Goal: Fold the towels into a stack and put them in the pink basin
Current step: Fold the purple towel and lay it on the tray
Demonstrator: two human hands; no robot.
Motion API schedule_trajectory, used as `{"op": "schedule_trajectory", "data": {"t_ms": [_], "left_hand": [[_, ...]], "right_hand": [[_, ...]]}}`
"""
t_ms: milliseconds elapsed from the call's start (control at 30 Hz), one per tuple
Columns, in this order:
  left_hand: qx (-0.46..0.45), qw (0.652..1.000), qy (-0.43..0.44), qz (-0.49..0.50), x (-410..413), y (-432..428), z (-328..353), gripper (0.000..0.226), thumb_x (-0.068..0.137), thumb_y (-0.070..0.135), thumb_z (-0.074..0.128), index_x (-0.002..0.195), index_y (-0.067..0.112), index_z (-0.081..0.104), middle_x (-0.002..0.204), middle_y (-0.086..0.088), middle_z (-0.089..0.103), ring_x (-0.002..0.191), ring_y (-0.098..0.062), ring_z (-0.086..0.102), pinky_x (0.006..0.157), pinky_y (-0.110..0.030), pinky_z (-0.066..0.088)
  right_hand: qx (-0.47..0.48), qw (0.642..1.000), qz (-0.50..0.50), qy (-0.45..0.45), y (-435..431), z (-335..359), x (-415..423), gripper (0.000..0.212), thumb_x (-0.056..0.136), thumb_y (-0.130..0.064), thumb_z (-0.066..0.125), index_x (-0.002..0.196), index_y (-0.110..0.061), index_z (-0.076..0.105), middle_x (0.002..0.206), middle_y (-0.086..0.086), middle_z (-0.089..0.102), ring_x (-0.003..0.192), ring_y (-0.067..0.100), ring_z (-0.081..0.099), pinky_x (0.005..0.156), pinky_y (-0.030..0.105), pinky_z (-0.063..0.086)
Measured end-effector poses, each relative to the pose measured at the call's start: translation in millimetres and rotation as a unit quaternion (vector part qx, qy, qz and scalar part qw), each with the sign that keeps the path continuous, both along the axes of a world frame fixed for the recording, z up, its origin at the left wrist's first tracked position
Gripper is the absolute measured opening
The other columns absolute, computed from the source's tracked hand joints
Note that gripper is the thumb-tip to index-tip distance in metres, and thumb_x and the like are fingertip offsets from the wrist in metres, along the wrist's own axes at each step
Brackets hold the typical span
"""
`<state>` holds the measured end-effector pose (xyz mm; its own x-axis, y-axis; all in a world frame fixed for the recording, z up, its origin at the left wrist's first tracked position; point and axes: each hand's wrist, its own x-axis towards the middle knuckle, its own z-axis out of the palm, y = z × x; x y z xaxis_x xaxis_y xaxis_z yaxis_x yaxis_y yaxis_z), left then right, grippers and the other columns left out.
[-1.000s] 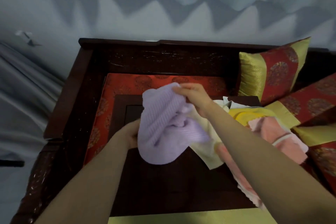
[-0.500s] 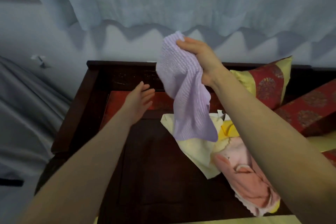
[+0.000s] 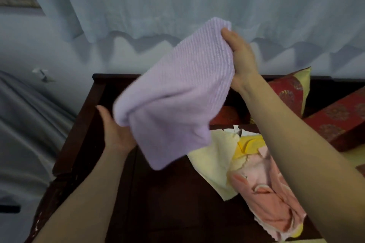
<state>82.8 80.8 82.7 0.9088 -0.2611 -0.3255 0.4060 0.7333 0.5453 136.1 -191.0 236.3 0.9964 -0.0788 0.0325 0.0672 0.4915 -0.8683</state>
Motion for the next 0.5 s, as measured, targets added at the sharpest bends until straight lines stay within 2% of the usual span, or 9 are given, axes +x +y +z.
{"op": "schedule_trajectory", "data": {"t_ms": [33, 67, 133, 200, 233, 267, 367, 433, 500], "left_hand": [[-0.033, 0.999, -0.041, -0.009, 0, 12, -1, 0.093, 0.067, 0.079, 0.051, 0.135, 0.016, 0.051, 0.129, -0.008, 0.060, 0.115, -0.026, 0.058, 0.094, -0.039, 0.051], [-0.001, 0.999, -0.044, -0.010, -8, 27, -6, 0.098, 0.058, 0.079, 0.060, 0.133, 0.015, 0.054, 0.128, -0.009, 0.061, 0.112, -0.027, 0.061, 0.092, -0.040, 0.052], [0.216, 0.976, -0.022, -0.035, -6, 31, -5, 0.098, 0.046, 0.069, 0.078, 0.128, 0.018, 0.058, 0.125, -0.009, 0.064, 0.106, -0.023, 0.066, 0.084, -0.036, 0.057], [0.418, 0.896, -0.009, -0.152, -8, 31, -10, 0.072, 0.062, 0.043, 0.083, 0.124, 0.015, 0.060, 0.127, -0.015, 0.062, 0.111, -0.026, 0.063, 0.090, -0.037, 0.055], [0.510, 0.841, 0.001, -0.183, -13, 35, -16, 0.054, 0.072, 0.032, 0.078, 0.122, 0.017, 0.061, 0.124, -0.015, 0.063, 0.112, -0.027, 0.061, 0.095, -0.039, 0.052], [0.567, 0.804, -0.044, -0.177, -24, 41, -26, 0.045, 0.074, 0.029, 0.077, 0.116, 0.024, 0.063, 0.117, -0.009, 0.068, 0.110, -0.024, 0.063, 0.095, -0.037, 0.051], [0.569, 0.756, -0.228, -0.228, -76, 61, -66, 0.056, 0.062, 0.057, 0.075, 0.111, 0.032, 0.062, 0.112, 0.019, 0.068, 0.109, -0.001, 0.061, 0.093, -0.016, 0.049], [0.589, 0.714, -0.257, -0.277, -105, 68, -101, 0.043, 0.074, 0.048, 0.067, 0.110, 0.024, 0.064, 0.121, 0.020, 0.061, 0.111, 0.001, 0.059, 0.095, -0.013, 0.045], [0.622, 0.647, -0.320, -0.303, -126, 80, -133, 0.022, 0.084, 0.037, 0.061, 0.104, 0.030, 0.065, 0.118, 0.015, 0.064, 0.113, -0.001, 0.057, 0.095, -0.019, 0.046]], "right_hand": [[-0.003, 1.000, 0.001, -0.010, -3, -5, -8, 0.019, 0.094, -0.017, 0.054, 0.102, -0.006, 0.066, 0.104, 0.013, 0.069, 0.104, 0.027, 0.064, 0.104, 0.045, 0.045], [-0.020, 1.000, 0.011, -0.014, -6, -11, -17, 0.020, 0.094, -0.020, 0.054, 0.104, -0.008, 0.066, 0.107, 0.011, 0.070, 0.106, 0.024, 0.064, 0.101, 0.041, 0.047], [-0.075, 0.996, 0.041, 0.004, -8, -30, -41, 0.019, 0.094, -0.021, 0.054, 0.099, -0.010, 0.068, 0.098, 0.005, 0.073, 0.095, 0.016, 0.068, 0.089, 0.031, 0.054], [-0.144, 0.984, 0.103, 0.022, -11, -60, -65, 0.017, 0.089, -0.020, 0.056, 0.091, -0.010, 0.070, 0.085, 0.002, 0.074, 0.081, 0.012, 0.069, 0.075, 0.025, 0.055], [-0.191, 0.970, 0.144, 0.036, -12, -77, -76, 0.018, 0.086, -0.022, 0.059, 0.088, -0.010, 0.072, 0.082, 0.001, 0.074, 0.078, 0.011, 0.068, 0.072, 0.024, 0.054], [-0.255, 0.948, 0.185, 0.052, -15, -98, -88, 0.018, 0.083, -0.025, 0.062, 0.083, -0.010, 0.072, 0.078, -0.001, 0.071, 0.073, 0.009, 0.065, 0.069, 0.023, 0.052], [-0.408, 0.854, 0.311, 0.087, -22, -166, -128, 0.032, 0.082, -0.035, 0.069, 0.060, -0.013, 0.061, 0.056, -0.009, 0.047, 0.055, 0.005, 0.042, 0.055, 0.017, 0.033], [-0.442, 0.807, 0.372, 0.121, -27, -211, -159, 0.033, 0.084, -0.037, 0.069, 0.055, -0.025, 0.060, 0.053, -0.014, 0.042, 0.056, 0.003, 0.037, 0.055, 0.018, 0.030], [-0.486, 0.762, 0.404, 0.141, -33, -249, -186, 0.035, 0.087, -0.035, 0.066, 0.055, -0.024, 0.059, 0.053, -0.014, 0.044, 0.058, -0.001, 0.037, 0.058, 0.020, 0.031]]}}
